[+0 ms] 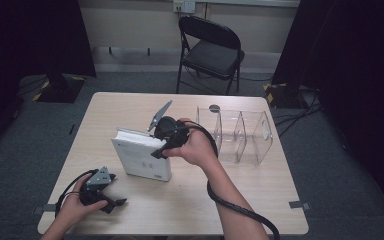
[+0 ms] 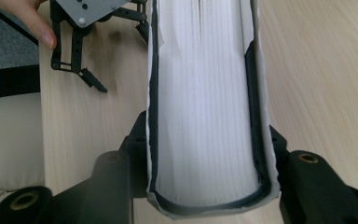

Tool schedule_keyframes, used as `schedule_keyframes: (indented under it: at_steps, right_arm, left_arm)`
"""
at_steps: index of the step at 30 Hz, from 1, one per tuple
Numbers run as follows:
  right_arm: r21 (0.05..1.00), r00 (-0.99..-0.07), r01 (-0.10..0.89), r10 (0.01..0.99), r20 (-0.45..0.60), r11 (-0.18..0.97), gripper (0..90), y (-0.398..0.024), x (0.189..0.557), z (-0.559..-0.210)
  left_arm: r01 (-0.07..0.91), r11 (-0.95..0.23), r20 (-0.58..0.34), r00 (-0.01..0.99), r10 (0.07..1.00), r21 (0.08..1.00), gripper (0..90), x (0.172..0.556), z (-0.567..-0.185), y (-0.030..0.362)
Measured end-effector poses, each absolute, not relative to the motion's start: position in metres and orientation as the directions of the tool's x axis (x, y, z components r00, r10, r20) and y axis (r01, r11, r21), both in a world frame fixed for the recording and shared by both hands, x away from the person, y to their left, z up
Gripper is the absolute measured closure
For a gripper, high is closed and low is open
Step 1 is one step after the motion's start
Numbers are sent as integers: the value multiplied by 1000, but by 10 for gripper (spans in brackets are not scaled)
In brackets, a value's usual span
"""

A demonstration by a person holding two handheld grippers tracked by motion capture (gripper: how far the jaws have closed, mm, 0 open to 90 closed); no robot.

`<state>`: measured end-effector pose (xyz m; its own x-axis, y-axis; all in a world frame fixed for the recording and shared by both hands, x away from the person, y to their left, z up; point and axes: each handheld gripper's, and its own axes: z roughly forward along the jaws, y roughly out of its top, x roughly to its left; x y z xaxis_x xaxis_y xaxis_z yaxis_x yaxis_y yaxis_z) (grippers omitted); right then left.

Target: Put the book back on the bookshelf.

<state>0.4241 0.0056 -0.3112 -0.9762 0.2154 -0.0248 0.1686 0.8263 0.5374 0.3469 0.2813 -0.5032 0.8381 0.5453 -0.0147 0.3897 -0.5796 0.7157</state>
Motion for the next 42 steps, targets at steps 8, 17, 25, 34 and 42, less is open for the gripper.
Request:
schedule_keyframes:
  at_steps: [8, 17, 25, 34, 42]
  right_arm:
    - [519, -968, 211, 251, -7, 828, 518, -26, 413, -310]
    - [486, -949, 281, 314, 14, 828, 485, -34, 410, -308]
    - [402, -948, 294, 319, 6, 867, 445, -14, 417, -307]
    - [317, -941, 319, 338, -4, 893, 422, 11, 425, -319]
    - [301, -943, 320, 334, 5, 898, 423, 13, 426, -321]
  left_arm:
    - [392, -582, -14, 837, 547, 712, 0, 347, -503, 281]
    - [395, -581, -13, 835, 551, 712, 0, 347, -503, 281]
    - [385, -589, -2, 838, 545, 711, 0, 348, -502, 281]
    - [387, -588, -5, 838, 546, 710, 0, 348, -503, 281]
    - [389, -584, -9, 837, 547, 712, 0, 348, -503, 280]
